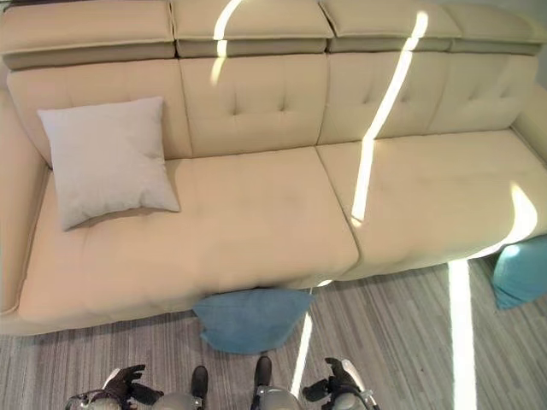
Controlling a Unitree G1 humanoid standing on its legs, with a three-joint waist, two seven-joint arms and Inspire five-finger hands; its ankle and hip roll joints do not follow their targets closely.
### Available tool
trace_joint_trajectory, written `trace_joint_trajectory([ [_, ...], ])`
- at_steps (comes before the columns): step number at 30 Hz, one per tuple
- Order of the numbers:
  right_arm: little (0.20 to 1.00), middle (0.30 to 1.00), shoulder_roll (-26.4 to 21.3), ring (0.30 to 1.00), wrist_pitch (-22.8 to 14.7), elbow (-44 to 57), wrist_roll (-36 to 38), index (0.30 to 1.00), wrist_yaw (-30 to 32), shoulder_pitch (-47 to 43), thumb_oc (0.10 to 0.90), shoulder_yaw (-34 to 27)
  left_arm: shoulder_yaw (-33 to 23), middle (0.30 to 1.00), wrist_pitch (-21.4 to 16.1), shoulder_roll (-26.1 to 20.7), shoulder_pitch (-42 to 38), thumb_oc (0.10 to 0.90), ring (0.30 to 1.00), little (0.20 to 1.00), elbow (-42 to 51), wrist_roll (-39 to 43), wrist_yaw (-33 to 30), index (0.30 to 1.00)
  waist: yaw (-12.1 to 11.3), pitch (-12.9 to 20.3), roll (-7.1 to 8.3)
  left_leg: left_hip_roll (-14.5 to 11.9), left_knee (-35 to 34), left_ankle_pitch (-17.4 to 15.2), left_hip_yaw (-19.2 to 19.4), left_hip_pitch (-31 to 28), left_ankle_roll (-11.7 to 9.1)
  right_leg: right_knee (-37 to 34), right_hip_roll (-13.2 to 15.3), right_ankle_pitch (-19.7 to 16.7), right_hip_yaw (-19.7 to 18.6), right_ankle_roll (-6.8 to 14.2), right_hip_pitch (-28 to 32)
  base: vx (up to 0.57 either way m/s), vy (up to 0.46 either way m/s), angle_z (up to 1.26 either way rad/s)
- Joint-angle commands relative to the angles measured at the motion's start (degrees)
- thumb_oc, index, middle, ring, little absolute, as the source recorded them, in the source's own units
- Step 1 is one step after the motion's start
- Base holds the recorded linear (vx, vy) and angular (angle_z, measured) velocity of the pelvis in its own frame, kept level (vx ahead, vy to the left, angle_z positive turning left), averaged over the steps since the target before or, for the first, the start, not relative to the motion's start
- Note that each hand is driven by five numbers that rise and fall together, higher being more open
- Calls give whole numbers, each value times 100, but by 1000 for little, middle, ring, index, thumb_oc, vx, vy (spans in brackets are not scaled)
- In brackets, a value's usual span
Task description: Pick up all the scattered cushions and arrange them neatly on the sofa.
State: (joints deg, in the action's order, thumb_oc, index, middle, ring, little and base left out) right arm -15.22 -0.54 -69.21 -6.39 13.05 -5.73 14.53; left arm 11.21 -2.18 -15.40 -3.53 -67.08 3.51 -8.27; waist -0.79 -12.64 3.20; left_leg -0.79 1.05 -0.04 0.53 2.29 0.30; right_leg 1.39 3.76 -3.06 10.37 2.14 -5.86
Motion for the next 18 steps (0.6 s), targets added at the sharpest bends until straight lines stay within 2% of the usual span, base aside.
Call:
trace_joint_trajectory([
  [1,900,900,-314,900,-59,201,301,900,364,-134,800,-6,73,900,-218,-87,-448,800,900,900,259,388,-311,900,13,-143,99,300,352,-263,76,675,-20,271,286,228,-239,468,-476,-361,-103,23],
  [2,900,900,-354,900,-111,376,591,900,468,-305,800,-75,167,900,-310,-122,-707,800,900,900,556,629,-415,900,46,-393,44,302,564,-196,3,1249,-67,481,314,226,-210,409,-1036,-361,-103,21],
  [3,900,900,-354,900,-111,375,592,900,468,-307,800,-75,167,900,-309,-122,-709,800,900,900,556,630,-416,900,54,-362,43,304,585,-200,-2,1298,-67,497,317,230,-206,408,-1079,-371,-96,16],
  [5,900,900,-482,900,-196,809,1066,900,704,-528,800,-254,229,900,-498,-184,-1015,800,900,900,960,1075,-690,900,105,-550,-58,314,962,-129,-22,2149,-122,891,340,258,-101,299,-1907,-254,-78,24],
  [6,900,900,-482,900,-195,810,1066,900,704,-527,800,-254,229,900,-498,-184,-1016,800,900,900,959,1075,-691,900,107,-537,-59,315,971,-132,-23,2169,-122,897,341,259,-100,299,-1925,-214,-72,23],
  [8,900,900,-543,900,-309,1177,1470,900,931,-795,800,-402,247,900,-603,-215,-1264,800,900,900,1155,1347,-879,900,161,-654,-88,254,1227,-95,28,2742,-149,1082,365,252,-74,264,-2489,-185,-66,12],
  [9,900,900,-606,900,-435,1468,1754,900,1160,-1117,800,-459,251,900,-683,-200,-1534,800,900,900,1284,1614,-1011,900,179,-717,-159,154,1483,-230,11,3252,-202,1343,346,405,-130,268,-3022,-187,-53,5],
  [11,900,900,-669,900,-522,1677,1898,900,1377,-1432,800,-480,283,900,-742,-239,-1785,800,900,900,1394,1790,-1124,900,216,-766,-205,114,1700,-203,21,3802,-222,1524,377,413,-154,260,-3539,-199,-22,-6],
  [12,900,900,-773,900,-620,1964,1941,900,1565,-1756,800,-430,323,900,-787,-300,-2051,800,900,900,1548,1878,-1225,900,261,-825,-248,72,1895,-195,24,4309,-238,1732,390,411,-231,248,-4067,-153,1,-11],
  [13,900,900,-773,900,-616,1967,1940,900,1566,-1757,800,-430,322,900,-785,-300,-2053,800,900,900,1549,1878,-1225,900,262,-798,-248,72,1917,-202,25,4353,-238,1749,391,415,-234,247,-4109,-136,-7,-8],
  [15,900,900,-901,900,-737,2228,1972,900,1869,-2256,800,-414,378,900,-866,-347,-2469,800,900,900,1741,2003,-1423,900,303,-898,-311,30,2169,-164,15,5023,-275,2034,419,426,-292,226,-4760,-114,-13,-2],
  [18,900,900,-1031,900,-798,2330,2022,900,2018,-2678,800,-389,415,900,-876,-401,-2791,800,900,900,1733,2041,-1498,900,327,-940,-346,-3,2301,-152,19,5471,-289,2235,440,439,-351,225,-5231,-73,-9,-2],
])
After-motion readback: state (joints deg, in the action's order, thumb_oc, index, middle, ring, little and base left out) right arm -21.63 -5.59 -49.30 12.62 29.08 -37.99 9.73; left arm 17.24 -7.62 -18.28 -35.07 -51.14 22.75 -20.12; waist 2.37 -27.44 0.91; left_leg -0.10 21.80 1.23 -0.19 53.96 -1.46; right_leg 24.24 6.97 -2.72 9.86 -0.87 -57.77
